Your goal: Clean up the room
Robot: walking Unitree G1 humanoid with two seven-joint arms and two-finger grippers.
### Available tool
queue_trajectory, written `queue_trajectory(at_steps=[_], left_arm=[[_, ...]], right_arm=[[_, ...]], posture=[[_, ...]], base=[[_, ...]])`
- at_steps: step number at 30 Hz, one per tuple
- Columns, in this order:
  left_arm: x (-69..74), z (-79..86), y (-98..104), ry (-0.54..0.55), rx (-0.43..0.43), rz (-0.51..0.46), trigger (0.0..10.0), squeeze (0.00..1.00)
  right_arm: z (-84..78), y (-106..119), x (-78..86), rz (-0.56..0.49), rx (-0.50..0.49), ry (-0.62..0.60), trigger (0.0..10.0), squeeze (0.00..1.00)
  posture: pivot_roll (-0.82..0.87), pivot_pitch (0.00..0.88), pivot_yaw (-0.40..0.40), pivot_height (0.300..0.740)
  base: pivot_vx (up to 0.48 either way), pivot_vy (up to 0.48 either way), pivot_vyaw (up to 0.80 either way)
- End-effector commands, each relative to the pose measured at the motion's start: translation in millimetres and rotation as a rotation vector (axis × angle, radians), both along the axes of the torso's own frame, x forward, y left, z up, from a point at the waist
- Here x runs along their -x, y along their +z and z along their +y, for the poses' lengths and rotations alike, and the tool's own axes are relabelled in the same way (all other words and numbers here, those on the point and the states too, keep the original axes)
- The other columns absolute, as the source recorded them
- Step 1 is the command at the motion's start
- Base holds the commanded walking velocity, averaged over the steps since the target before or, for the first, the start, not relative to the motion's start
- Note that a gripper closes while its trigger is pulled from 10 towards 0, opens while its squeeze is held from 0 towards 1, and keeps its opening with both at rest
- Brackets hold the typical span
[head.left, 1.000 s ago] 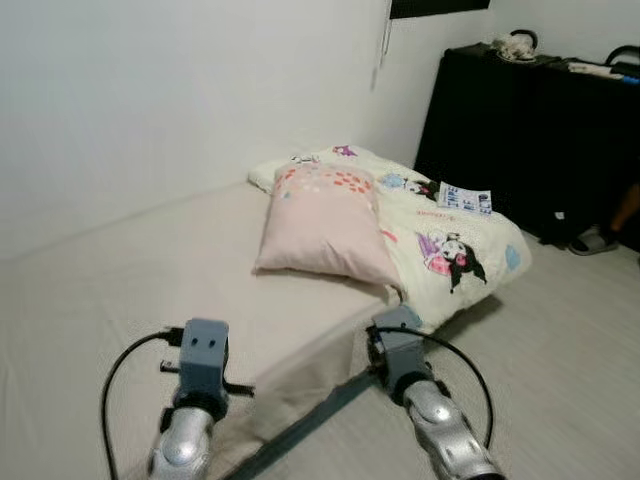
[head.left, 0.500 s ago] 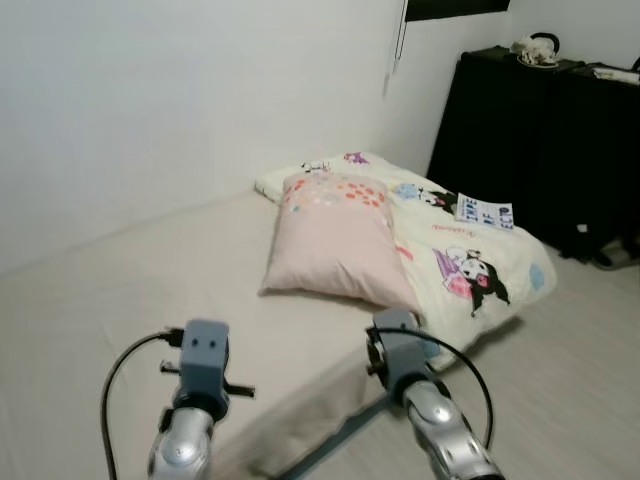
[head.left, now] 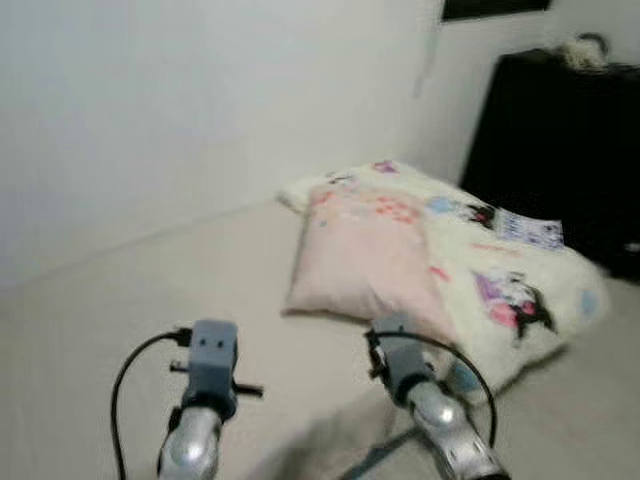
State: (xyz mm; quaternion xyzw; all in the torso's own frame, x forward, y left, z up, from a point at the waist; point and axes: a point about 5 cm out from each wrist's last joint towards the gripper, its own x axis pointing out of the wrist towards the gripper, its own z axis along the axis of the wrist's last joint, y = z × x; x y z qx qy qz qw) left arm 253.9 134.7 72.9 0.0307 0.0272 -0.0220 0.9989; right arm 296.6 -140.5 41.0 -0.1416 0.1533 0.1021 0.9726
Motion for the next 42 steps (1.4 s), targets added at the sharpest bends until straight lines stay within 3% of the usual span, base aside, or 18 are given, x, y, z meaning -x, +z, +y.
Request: queue_trajectory(at_steps=[1, 9, 12, 42], left_arm=[[2.2, 2.4, -3.8, 0.009, -0.015, 0.017, 10.0, 0.0], [1.3, 3.9, -2.6, 0.015, -0.019, 0.008, 10.0, 0.0], [1.0, 4.0, -2.3, 0.016, -0.018, 0.008, 10.0, 0.0], [0.4, -1.4, -4.0, -0.039, -0.009, 0.028, 10.0, 0.0]], right_arm=[[1.2, -4.0, 2.6, 0.02, -0.008, -0.005, 10.0, 0.0], [1.1, -3.1, 2.0, 0.014, 0.018, 0.015, 10.0, 0.0], [5.2, -2.5, 2.4, 0.004, 0.048, 0.059, 10.0, 0.0], [8.5, 0.4, 0.0, -0.005, 0.032, 0.068, 10.0, 0.0]], posture=[[-0.03, 0.0, -0.031, 0.74], [-0.03, 0.0, -0.03, 0.74], [-0.03, 0.0, -0.028, 0.74], [-0.03, 0.0, -0.023, 0.74]], base=[[0.0, 0.0, 0.0], [0.0, 0.0, 0.0], [0.0, 0.0, 0.8], [0.0, 0.0, 0.8]])
